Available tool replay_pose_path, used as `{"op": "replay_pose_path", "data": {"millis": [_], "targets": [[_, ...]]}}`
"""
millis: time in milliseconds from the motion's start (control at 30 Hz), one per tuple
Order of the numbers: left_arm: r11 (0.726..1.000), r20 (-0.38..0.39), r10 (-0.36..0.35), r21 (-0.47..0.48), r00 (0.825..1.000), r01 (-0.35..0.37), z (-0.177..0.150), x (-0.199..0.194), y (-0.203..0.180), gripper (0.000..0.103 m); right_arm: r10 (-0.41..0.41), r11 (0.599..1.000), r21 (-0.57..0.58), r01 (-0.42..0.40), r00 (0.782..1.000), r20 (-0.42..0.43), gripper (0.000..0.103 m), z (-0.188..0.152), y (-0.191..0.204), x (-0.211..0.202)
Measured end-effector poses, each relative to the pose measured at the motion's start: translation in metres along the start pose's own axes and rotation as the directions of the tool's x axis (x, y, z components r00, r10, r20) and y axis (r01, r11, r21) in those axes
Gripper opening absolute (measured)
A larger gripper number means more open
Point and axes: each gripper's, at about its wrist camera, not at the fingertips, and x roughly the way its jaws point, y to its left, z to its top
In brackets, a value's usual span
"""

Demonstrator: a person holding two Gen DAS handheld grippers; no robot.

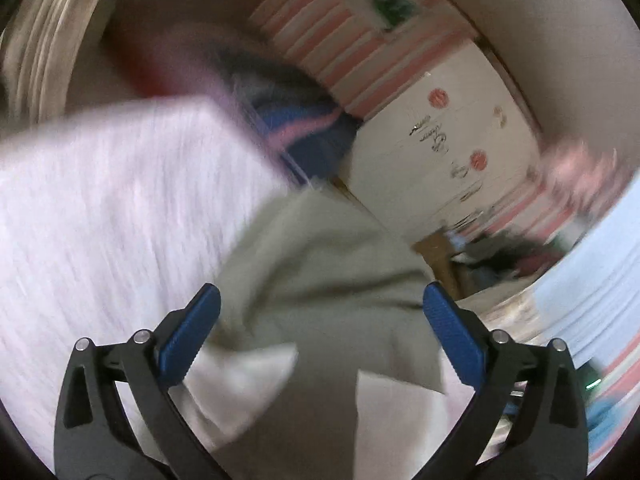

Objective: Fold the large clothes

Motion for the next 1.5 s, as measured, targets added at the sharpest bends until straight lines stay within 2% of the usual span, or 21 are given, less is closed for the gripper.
{"op": "replay_pose_path", "data": {"millis": [33, 133, 200, 233, 367, 433, 500, 533, 600, 733, 833, 900, 933, 967, 1100, 1167, 1233, 1267, 1333, 1400, 1500], "targets": [[0.997, -0.002, 0.03, 0.078, 1.0, -0.03, 0.01, 0.001, -0.012, 0.1, -0.004, 1.0, 0.012, 0.004, 1.0, -0.013, 0.1, 0.001, 0.01, 0.001], [0.948, -0.043, 0.108, 0.305, 0.993, -0.09, 0.037, 0.025, -0.05, 0.1, -0.024, 0.999, -0.027, 0.024, 1.0, -0.016, 0.1, 0.003, 0.033, 0.01], [0.888, -0.041, 0.214, 0.425, 0.976, -0.177, 0.046, 0.054, -0.067, 0.1, -0.066, 0.998, -0.013, 0.066, 0.998, -0.008, 0.1, 0.01, 0.044, 0.026], [0.84, -0.024, 0.284, 0.489, 0.959, -0.237, 0.047, 0.073, -0.072, 0.1, -0.082, 0.997, 0.003, 0.082, 0.997, -0.015, 0.1, 0.012, 0.046, 0.036], [0.693, 0.044, 0.455, 0.609, 0.889, -0.385, 0.041, 0.126, -0.068, 0.1, -0.179, 0.984, -0.001, 0.179, 0.981, -0.077, 0.1, 0.021, 0.053, 0.089], [0.659, 0.053, 0.482, 0.636, 0.875, -0.401, 0.037, 0.142, -0.06, 0.1, -0.251, 0.968, -0.045, 0.247, 0.96, -0.121, 0.101, 0.018, 0.053, 0.115], [0.642, 0.04, 0.507, 0.649, 0.861, -0.408, 0.034, 0.156, -0.05, 0.1, -0.286, 0.958, -0.081, 0.276, 0.946, -0.156, 0.102, 0.008, 0.048, 0.134], [0.653, 0.013, 0.506, 0.648, 0.862, -0.393, 0.032, 0.162, -0.044, 0.1, -0.304, 0.952, -0.087, 0.294, 0.942, -0.143, 0.102, 0.003, 0.047, 0.137], [0.696, -0.049, 0.494, 0.62, 0.868, -0.362, 0.027, 0.172, -0.028, 0.1, -0.343, 0.936, -0.12, 0.33, 0.932, -0.116, 0.102, 0.0, 0.055, 0.137], [0.688, -0.067, 0.5, 0.637, 0.864, -0.348, 0.021, 0.181, -0.019, 0.1, -0.355, 0.931, -0.136, 0.338, 0.925, -0.133, 0.102, 0.001, 0.057, 0.143], [0.678, -0.075, 0.489, 0.66, 0.869, -0.325, 0.025, 0.17, -0.022, 0.1, -0.231, 0.972, -0.065, 0.224, 0.964, -0.132, 0.101, 0.007, 0.044, 0.119], [0.693, -0.073, 0.454, 0.656, 0.888, -0.3, 0.033, 0.138, -0.026, 0.1, -0.079, 0.997, -0.009, 0.079, 0.994, -0.076, 0.101, 0.008, 0.029, 0.075], [0.707, -0.075, 0.424, 0.651, 0.903, -0.278, 0.034, 0.119, -0.026, 0.1, -0.048, 0.999, -0.024, 0.048, 0.998, -0.034, 0.101, 0.006, 0.024, 0.048], [0.72, -0.084, 0.393, 0.647, 0.916, -0.249, 0.032, 0.093, -0.024, 0.1, -0.046, 0.998, -0.044, 0.045, 0.999, -0.015, 0.101, 0.002, 0.022, 0.032], [0.741, -0.12, 0.335, 0.646, 0.934, -0.183, 0.005, 0.031, -0.017, 0.1, -0.053, 0.991, -0.123, 0.054, 0.999, 0.01, 0.101, -0.036, 0.015, -0.021], [0.776, -0.145, 0.271, 0.617, 0.952, -0.127, -0.013, 0.006, -0.017, 0.1, -0.053, 0.986, -0.155, 0.054, 0.998, 0.015, 0.101, -0.056, 0.021, -0.029], [0.777, -0.143, 0.258, 0.619, 0.956, -0.117, -0.028, -0.001, -0.019, 0.1, -0.073, 0.982, -0.17, 0.076, 0.997, 0.023, 0.101, -0.071, 0.027, -0.031], [0.775, -0.147, 0.252, 0.622, 0.957, -0.108, -0.036, -0.001, -0.021, 0.1, -0.097, 0.982, -0.164, 0.096, 0.995, 0.005, 0.101, -0.078, 0.03, -0.025], [0.771, -0.175, 0.285, 0.626, 0.942, -0.117, -0.052, 0.01, -0.021, 0.1, -0.106, 0.986, -0.133, 0.099, 0.993, -0.048, 0.101, -0.08, 0.026, -0.013], [0.774, -0.162, 0.289, 0.62, 0.943, -0.131, -0.059, 0.015, -0.018, 0.1, -0.123, 0.986, -0.127, 0.109, 0.987, -0.107, 0.101, -0.088, 0.023, 0.005], [0.808, -0.196, 0.291, 0.574, 0.937, -0.131, -0.061, 0.022, -0.004, 0.1, -0.114, 0.989, -0.108, 0.101, 0.986, -0.123, 0.101, -0.1, 0.017, 0.018]]}}
